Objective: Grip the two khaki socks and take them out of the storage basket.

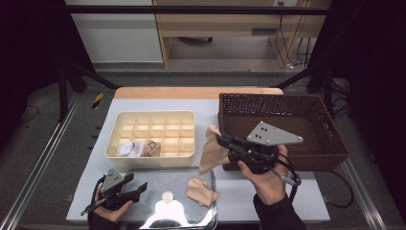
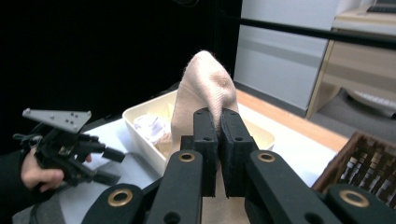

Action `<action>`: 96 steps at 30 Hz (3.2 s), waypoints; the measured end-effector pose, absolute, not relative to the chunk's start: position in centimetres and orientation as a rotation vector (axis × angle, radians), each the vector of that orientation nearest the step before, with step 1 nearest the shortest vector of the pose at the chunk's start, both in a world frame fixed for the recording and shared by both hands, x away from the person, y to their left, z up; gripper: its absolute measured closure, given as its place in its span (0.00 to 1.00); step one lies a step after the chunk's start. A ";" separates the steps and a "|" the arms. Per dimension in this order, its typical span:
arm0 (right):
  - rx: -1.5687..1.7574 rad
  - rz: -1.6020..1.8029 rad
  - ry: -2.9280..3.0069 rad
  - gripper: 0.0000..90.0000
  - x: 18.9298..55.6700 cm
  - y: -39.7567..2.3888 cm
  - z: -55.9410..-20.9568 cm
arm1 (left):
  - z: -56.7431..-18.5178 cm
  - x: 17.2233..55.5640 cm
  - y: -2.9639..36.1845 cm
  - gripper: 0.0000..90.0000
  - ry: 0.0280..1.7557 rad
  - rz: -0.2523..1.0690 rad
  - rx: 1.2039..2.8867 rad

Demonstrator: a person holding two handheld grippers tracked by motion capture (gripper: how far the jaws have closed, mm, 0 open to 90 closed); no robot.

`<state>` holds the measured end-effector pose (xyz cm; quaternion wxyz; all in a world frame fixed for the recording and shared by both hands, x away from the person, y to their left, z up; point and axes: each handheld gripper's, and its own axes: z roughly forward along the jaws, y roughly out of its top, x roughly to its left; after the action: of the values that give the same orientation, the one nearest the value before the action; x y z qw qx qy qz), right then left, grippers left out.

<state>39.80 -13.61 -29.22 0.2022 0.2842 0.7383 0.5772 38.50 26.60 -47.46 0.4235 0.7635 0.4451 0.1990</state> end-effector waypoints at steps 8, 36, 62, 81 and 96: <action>0.886 1.598 2.080 0.96 38.9 -15.3 -32.6 | -47.4 38.5 26.6 0.38 1.114 0.501 1.907; 1.300 1.287 2.157 0.96 39.0 -21.0 -45.4 | -47.2 38.4 26.4 0.38 1.095 0.501 1.906; 1.172 1.171 2.115 0.77 40.3 -19.5 -45.6 | -46.5 38.8 25.0 0.38 1.075 0.481 1.872; 0.933 1.339 2.385 0.83 39.2 -10.9 -44.3 | -44.6 37.3 23.0 0.39 1.048 0.490 1.873; 0.901 1.240 2.525 0.96 39.6 -7.5 -46.0 | -45.5 36.3 20.6 0.39 1.016 0.488 1.864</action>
<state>39.65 -7.47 -45.99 0.0936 0.3036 0.8511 0.4180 36.32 20.61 -45.49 0.4631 0.7583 0.4135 0.1987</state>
